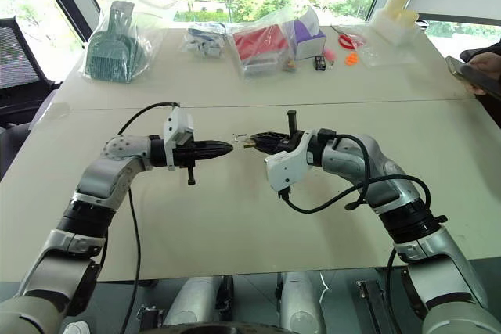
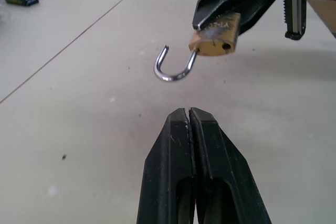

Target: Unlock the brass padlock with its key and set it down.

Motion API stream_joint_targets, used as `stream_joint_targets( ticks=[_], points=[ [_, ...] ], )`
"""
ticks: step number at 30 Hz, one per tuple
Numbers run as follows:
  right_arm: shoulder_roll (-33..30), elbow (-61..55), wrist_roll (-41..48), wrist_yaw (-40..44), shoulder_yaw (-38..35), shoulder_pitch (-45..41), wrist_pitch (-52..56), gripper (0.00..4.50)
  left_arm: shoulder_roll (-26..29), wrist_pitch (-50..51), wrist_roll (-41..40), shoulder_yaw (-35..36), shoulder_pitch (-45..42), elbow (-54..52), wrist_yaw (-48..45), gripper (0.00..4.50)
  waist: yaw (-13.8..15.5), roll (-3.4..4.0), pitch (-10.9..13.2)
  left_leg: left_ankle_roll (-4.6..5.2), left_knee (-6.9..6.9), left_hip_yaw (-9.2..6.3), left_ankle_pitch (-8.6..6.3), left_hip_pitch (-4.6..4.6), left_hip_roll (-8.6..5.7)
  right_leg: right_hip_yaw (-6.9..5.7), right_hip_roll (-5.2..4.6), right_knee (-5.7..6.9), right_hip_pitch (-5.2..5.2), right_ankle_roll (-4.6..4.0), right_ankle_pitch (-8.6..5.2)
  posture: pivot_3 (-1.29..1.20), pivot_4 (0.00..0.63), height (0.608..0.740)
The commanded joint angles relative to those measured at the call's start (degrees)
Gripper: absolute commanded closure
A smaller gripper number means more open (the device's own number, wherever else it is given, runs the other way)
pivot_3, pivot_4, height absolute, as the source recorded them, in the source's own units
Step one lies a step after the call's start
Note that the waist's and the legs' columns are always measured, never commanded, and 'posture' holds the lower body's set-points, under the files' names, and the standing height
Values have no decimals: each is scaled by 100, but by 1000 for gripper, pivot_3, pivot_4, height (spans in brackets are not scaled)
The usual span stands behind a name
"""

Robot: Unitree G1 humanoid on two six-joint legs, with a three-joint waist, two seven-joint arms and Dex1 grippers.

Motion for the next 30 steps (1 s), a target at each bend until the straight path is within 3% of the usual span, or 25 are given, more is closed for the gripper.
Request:
stream_joint_targets(
  ticks=[1, 10, 13, 19, 23, 27, 30],
  points=[
    [157, 762, -678, -613, 237, -347, -369, 4500, 212, 18, -3, 188, 294, -473, 95, 4448, -15, 0, 0, 0, 0, 0, 0, 0, 0, 0, 0, 0, 0, 0, 0, 0, 150, 740],
    [300, 2094, -1458, -1400, 731, -720, -845, 4500, 315, 314, -115, 269, 802, -1278, 513, 4448, -4, 1, 1, -1, 0, 1, 0, -2, 0, 4, -3, -2, -1, -3, -1, 0, 150, 740],
    [251, 2009, -1319, -1290, 719, -641, -901, 3255, 313, 352, -113, 283, 937, -1438, 597, 4500, -17, 2, 1, -1, -1, 1, 1, -1, 0, 4, -2, -1, -1, -2, -1, 0, 150, 740],
    [-306, 1375, -871, -660, 519, -327, -790, 146, 385, 476, -161, 287, 1051, -1615, 570, 4500, 21, 2, 1, -1, -1, -1, 1, 0, 2, 4, -3, -1, 1, -1, -1, 0, 150, 740],
    [-661, 498, 399, 299, 86, 98, 35, 62, 494, 497, -182, 319, 1048, -1663, 509, 4500, 23, 2, 1, 0, -1, -2, 0, 1, 3, 4, -7, -7, 7, -3, -2, 0, 150, 740],
    [-908, -532, 2040, 1453, -325, 638, 1596, 62, 621, 540, -265, 393, 1054, -1738, 482, 4500, 13, 3, 1, 1, -1, -2, 0, 4, 9, 4, -7, -5, 7, -1, 0, 0, 150, 740],
    [-987, -945, 2556, 1816, -564, 765, 2430, 62, 674, 595, -369, 487, 1085, -1808, 506, 4500, 0, 3, 1, 1, -1, -1, 0, 8, 15, 3, -4, -2, 7, -3, 1, 0, 150, 740]
  ],
)
